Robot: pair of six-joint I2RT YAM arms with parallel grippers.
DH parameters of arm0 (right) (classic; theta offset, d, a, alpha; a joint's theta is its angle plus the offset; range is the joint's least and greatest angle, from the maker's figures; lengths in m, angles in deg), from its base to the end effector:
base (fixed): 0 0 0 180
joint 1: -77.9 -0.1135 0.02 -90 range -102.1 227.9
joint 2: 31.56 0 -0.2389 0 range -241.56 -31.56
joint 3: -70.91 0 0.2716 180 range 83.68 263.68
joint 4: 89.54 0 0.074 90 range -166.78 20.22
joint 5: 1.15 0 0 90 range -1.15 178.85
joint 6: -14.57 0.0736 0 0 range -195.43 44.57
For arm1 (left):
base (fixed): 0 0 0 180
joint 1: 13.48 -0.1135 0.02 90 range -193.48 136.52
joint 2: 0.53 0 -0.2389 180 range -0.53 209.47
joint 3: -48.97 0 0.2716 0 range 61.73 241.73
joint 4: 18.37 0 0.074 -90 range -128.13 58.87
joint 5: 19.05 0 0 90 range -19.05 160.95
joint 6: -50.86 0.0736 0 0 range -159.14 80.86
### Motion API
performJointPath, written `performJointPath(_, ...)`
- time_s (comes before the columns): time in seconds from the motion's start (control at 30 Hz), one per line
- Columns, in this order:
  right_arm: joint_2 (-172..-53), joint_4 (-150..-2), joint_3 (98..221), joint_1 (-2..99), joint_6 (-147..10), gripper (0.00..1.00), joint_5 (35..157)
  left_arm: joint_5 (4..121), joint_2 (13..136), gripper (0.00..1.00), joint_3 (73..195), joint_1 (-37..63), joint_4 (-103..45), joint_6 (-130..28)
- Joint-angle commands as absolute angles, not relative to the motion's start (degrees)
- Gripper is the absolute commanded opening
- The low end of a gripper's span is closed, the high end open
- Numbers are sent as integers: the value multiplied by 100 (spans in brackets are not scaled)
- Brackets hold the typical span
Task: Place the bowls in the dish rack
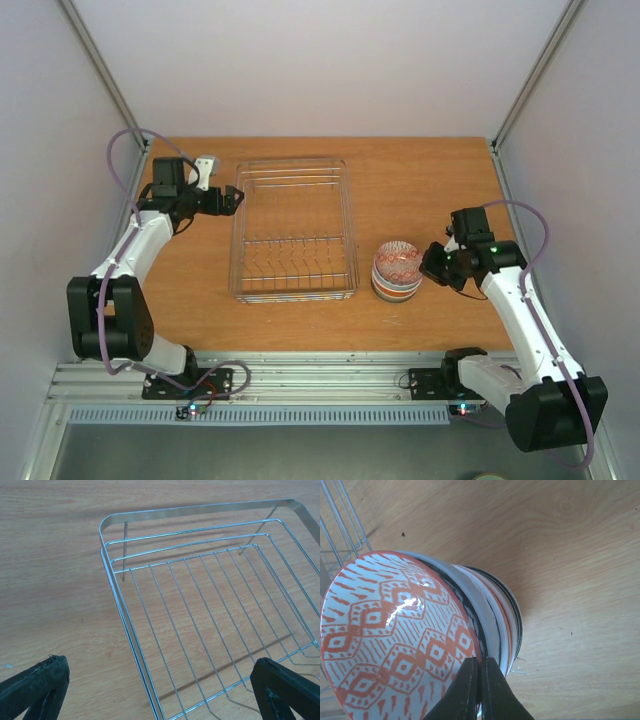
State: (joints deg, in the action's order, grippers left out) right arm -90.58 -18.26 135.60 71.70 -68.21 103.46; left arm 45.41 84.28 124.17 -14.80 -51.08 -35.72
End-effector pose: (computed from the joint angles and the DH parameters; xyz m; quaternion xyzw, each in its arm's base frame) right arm 0.2239 0.0430 0.2129 -0.0182 0.9697 0.1479 0.1936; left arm 0.3706 -0.0232 0.2115 0.1057 0.8903 -0.1857 0.4022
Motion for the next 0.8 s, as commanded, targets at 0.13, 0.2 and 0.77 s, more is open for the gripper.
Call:
performJointPath(0.13, -8767, -1426, 13835, 7107, -6955, 1, 9971, 4450, 8507, 99, 12361, -1506, -4932, -3553)
performJointPath(0.2, -8658, -1282, 13974, 7104, -7031, 1, 9861, 4450, 8508, 99, 12361, -1507, -4926, -3561)
performJointPath(0.77, -9465, -575, 16321, 5246, -7835, 1, 7011, 5041, 8388, 99, 12455, -1507, -5053, -3524)
